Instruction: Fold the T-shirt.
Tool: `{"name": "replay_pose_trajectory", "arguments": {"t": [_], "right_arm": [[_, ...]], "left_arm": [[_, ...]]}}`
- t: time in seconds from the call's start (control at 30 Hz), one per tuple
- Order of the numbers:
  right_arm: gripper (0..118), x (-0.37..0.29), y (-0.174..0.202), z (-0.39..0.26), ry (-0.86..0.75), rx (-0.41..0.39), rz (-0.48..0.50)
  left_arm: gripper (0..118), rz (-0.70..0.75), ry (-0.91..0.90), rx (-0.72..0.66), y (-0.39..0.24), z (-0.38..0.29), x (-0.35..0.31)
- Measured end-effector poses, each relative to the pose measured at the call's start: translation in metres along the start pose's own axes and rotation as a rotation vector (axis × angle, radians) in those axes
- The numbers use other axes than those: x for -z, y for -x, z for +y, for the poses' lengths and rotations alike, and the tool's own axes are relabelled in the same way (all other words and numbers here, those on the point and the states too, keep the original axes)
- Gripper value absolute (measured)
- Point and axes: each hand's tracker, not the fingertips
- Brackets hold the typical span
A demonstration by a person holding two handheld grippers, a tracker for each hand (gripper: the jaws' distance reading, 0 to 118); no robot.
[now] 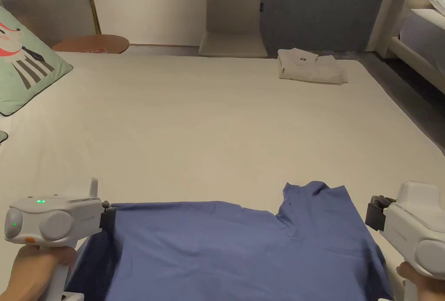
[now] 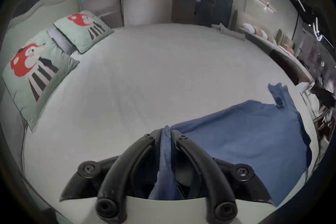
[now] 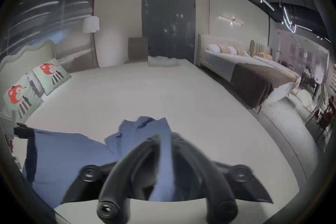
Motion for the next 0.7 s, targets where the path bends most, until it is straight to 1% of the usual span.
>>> {"name": "replay_pose_trajectory", "arguments": {"t": [0.1, 0.13, 0.17, 0.23, 0.27, 0.33, 0.4, 0.43, 0.47, 0.53, 0.57, 0.6, 0.63, 0.67, 0.7], "right_arm": [[75, 0.043, -0.013, 0.009, 0.128, 0.042, -0.004], [95, 0.058, -0.017, 0.009, 0.175, 0.081, 0.003], [103, 0.072, -0.019, 0.007, 0.229, 0.089, 0.008], [102, 0.08, -0.017, 0.003, 0.299, 0.089, 0.01], [102, 0.085, -0.013, -0.001, 0.319, 0.065, -0.002], [102, 0.095, -0.007, -0.011, 0.369, 0.032, 0.003], [101, 0.092, 0.001, -0.021, 0.38, 0.012, 0.0], [99, 0.092, 0.004, -0.026, 0.389, -0.004, 0.003], [92, 0.09, 0.007, -0.03, 0.384, -0.018, 0.006], [60, 0.084, 0.015, -0.036, 0.38, -0.055, -0.004], [59, 0.079, 0.017, -0.036, 0.342, -0.072, -0.014], [49, 0.079, 0.016, -0.036, 0.34, -0.076, -0.006], [21, 0.083, 0.015, -0.035, 0.343, -0.081, 0.013], [4, 0.079, 0.016, -0.034, 0.338, -0.086, 0.013], [4, 0.074, 0.018, -0.032, 0.331, -0.093, 0.012]], "left_arm": [[6, -0.028, -0.029, 0.004, -0.001, 0.007, -0.017], [6, -0.034, -0.038, 0.0, -0.003, 0.009, -0.02], [6, -0.039, -0.04, 0.001, -0.003, 0.01, -0.022], [6, -0.039, -0.045, 0.004, -0.003, 0.012, -0.024], [6, -0.039, -0.045, 0.004, -0.004, 0.012, -0.023], [6, -0.041, -0.04, -0.002, -0.002, 0.012, -0.022], [6, -0.037, -0.037, -0.005, -0.002, 0.01, -0.021], [6, -0.035, -0.034, -0.004, -0.001, 0.009, -0.02], [6, -0.032, -0.033, -0.005, 0.0, 0.008, -0.02], [6, -0.029, -0.027, -0.01, 0.001, 0.006, -0.02], [6, -0.027, -0.025, -0.014, 0.002, 0.004, -0.02], [6, -0.025, -0.024, -0.019, 0.003, 0.002, -0.02], [6, -0.023, -0.023, -0.025, 0.003, 0.001, -0.02], [6, -0.022, -0.021, -0.033, 0.005, 0.0, -0.018], [6, -0.021, -0.022, -0.043, 0.006, -0.001, -0.019]]}}
